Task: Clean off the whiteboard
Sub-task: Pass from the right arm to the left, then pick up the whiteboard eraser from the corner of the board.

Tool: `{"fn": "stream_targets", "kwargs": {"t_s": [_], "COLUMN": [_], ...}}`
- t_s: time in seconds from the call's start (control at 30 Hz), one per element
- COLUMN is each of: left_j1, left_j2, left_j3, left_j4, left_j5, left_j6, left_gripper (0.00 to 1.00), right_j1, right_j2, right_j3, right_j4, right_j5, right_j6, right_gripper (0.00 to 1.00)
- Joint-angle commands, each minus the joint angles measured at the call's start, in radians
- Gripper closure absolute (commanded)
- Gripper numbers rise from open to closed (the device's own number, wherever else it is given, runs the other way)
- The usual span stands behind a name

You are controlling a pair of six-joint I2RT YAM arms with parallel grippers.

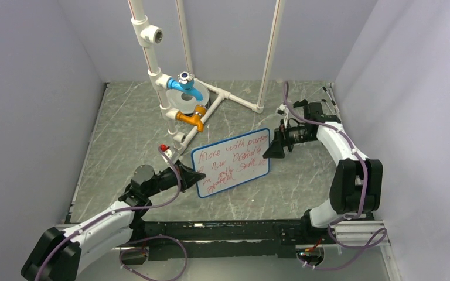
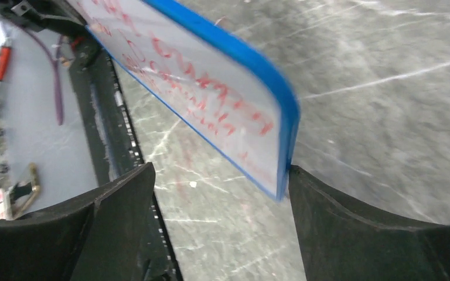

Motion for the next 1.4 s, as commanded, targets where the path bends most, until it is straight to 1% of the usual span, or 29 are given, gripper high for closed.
{"fn": "stream_targets", "kwargs": {"t_s": [0.0,0.07,0.13,0.17,0.2,0.27,0.3,0.33,0.37,0.4,0.47,0.57,0.63,0.67,0.7,0.77,0.83,1.0,1.13,1.27,1.37], "left_j1": [-0.025,-0.030,-0.041,-0.049,-0.057,-0.063,-0.065,-0.066,-0.068,-0.069,-0.070,-0.070,-0.072,-0.072,-0.072,-0.072,-0.073,-0.073,-0.075,-0.074,-0.075], "left_j2": [-0.054,-0.066,-0.070,-0.066,-0.063,-0.051,-0.050,-0.053,-0.058,-0.063,-0.076,-0.076,-0.066,-0.061,-0.058,-0.052,-0.046,-0.049,-0.055,-0.044,-0.038], "left_j3": [0.067,0.075,0.083,0.091,0.099,0.108,0.106,0.104,0.104,0.103,0.103,0.113,0.116,0.115,0.114,0.117,0.126,0.130,0.128,0.136,0.140], "left_j4": [-0.117,-0.145,-0.162,-0.179,-0.192,-0.202,-0.198,-0.196,-0.201,-0.205,-0.213,-0.227,-0.223,-0.219,-0.214,-0.210,-0.216,-0.232,-0.233,-0.235,-0.235], "left_j5": [-0.189,-0.229,-0.254,-0.266,-0.273,-0.269,-0.263,-0.260,-0.260,-0.260,-0.262,-0.251,-0.243,-0.241,-0.239,-0.229,-0.226,-0.230,-0.231,-0.222,-0.219], "left_j6": [0.175,0.193,0.208,0.216,0.223,0.226,0.224,0.226,0.232,0.237,0.246,0.256,0.254,0.251,0.250,0.253,0.255,0.258,0.259,0.262,0.262], "left_gripper": [1.00,1.00,1.00,1.00,1.00,1.00,1.00,1.00,1.00,1.00,1.00,1.00,1.00,1.00,1.00,1.00,1.00,1.00,1.00,1.00,1.00], "right_j1": [-0.075,-0.111,-0.165,-0.190,-0.220,-0.298,-0.324,-0.342,-0.353,-0.366,-0.449,-0.590,-0.646,-0.666,-0.684,-0.706,-0.710,-0.709,-0.709,-0.703,-0.696], "right_j2": [-0.080,-0.091,-0.105,-0.119,-0.143,-0.208,-0.249,-0.271,-0.287,-0.292,-0.279,-0.235,-0.205,-0.184,-0.158,-0.093,-0.024,0.086,0.122,0.161,0.170], "right_j3": [0.098,0.134,0.165,0.172,0.169,0.115,0.088,0.054,0.013,-0.012,-0.063,-0.114,-0.149,-0.162,-0.167,-0.155,-0.129,-0.077,-0.069,-0.057,-0.068], "right_j4": [0.024,0.001,-0.062,-0.075,-0.066,0.031,0.091,0.144,0.184,0.202,0.253,0.301,0.352,0.375,0.393,0.403,0.411,0.432,0.465,0.476,0.487], "right_j5": [0.027,0.039,0.023,0.015,0.007,0.000,0.039,0.129,0.282,0.387,0.547,0.680,0.758,0.789,0.804,0.804,0.798,0.790,0.807,0.808,0.807], "right_j6": [-0.031,-0.070,-0.140,-0.165,-0.167,-0.089,-0.030,0.033,0.078,0.102,0.130,0.114,0.084,0.072,0.062,0.058,0.069,0.103,0.109,0.122,0.123], "right_gripper": [0.12,0.09,0.07,0.02,0.01,0.00,0.00,0.00,0.00,0.00,0.00,0.00,0.02,0.04,0.08,0.18,0.24,0.36,0.42,0.50,0.59]}}
